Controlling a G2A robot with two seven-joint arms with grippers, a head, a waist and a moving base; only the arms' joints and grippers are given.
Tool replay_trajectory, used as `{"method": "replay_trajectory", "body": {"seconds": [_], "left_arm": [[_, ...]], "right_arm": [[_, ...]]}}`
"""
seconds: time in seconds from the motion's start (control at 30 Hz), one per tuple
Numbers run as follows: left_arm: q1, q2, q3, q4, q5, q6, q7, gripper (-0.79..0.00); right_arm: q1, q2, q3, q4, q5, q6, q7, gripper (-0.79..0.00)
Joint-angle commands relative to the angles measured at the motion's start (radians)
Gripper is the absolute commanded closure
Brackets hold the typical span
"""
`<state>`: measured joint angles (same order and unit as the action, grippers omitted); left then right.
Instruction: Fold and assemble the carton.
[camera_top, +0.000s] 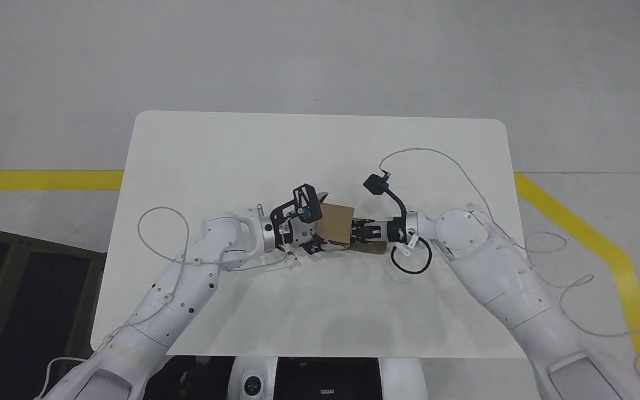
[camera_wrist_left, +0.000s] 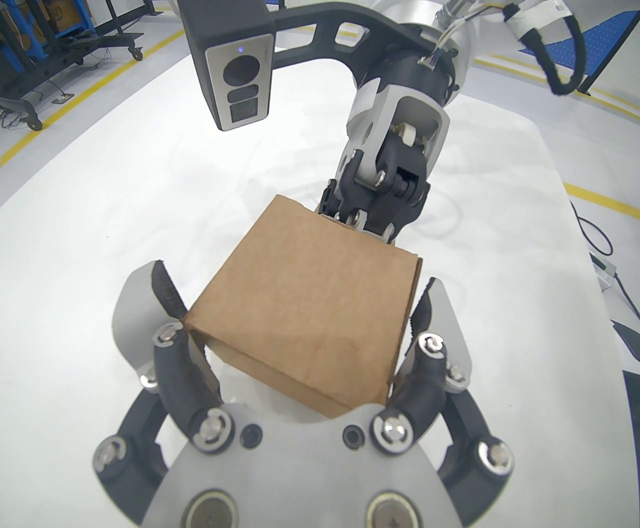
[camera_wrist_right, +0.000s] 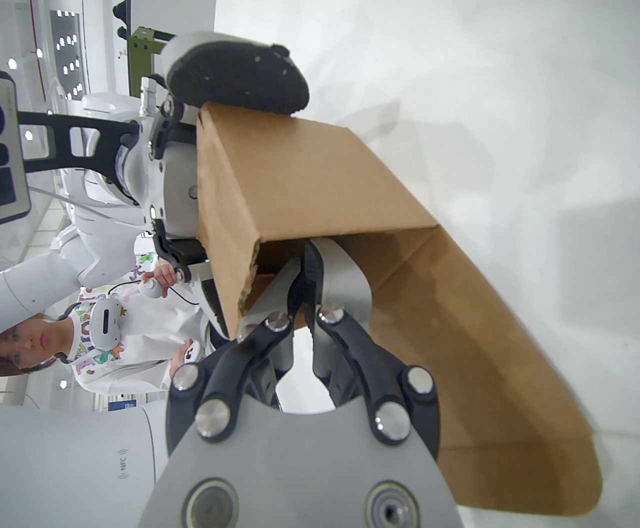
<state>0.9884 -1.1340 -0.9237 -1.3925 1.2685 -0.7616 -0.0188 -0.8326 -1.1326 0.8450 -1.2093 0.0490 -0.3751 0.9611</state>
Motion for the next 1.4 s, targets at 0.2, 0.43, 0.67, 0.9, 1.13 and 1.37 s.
{"method": "replay_trajectory", "body": {"seconds": [0.2, 0.43, 0.67, 0.9, 1.13, 1.37], "left_arm": [[0.003, -0.001, -0.005, 0.007, 0.001, 0.006, -0.003, -0.785], [0.014, 0.002, -0.025, -0.001, 0.004, 0.011, -0.006, -0.785], [0.026, 0.004, -0.036, -0.015, 0.006, 0.011, -0.013, -0.785], [0.031, 0.003, -0.036, -0.024, 0.007, 0.015, -0.017, -0.785], [0.031, 0.001, -0.036, -0.024, 0.008, 0.015, -0.017, -0.785], [0.033, 0.0, -0.036, -0.026, 0.012, 0.012, -0.021, -0.785]], "right_arm": [[-0.005, 0.006, 0.03, -0.01, 0.009, -0.001, 0.019, 0.0], [-0.063, 0.051, 0.149, -0.093, -0.013, 0.052, 0.082, 0.0], [-0.139, 0.104, 0.293, -0.207, -0.083, 0.121, 0.178, -0.212], [-0.221, 0.133, 0.369, -0.26, -0.13, 0.159, 0.211, -0.299], [-0.239, 0.128, 0.329, -0.244, -0.149, 0.159, 0.16, -0.317], [-0.221, 0.119, 0.29, -0.204, -0.131, 0.148, 0.13, -0.345]]}}
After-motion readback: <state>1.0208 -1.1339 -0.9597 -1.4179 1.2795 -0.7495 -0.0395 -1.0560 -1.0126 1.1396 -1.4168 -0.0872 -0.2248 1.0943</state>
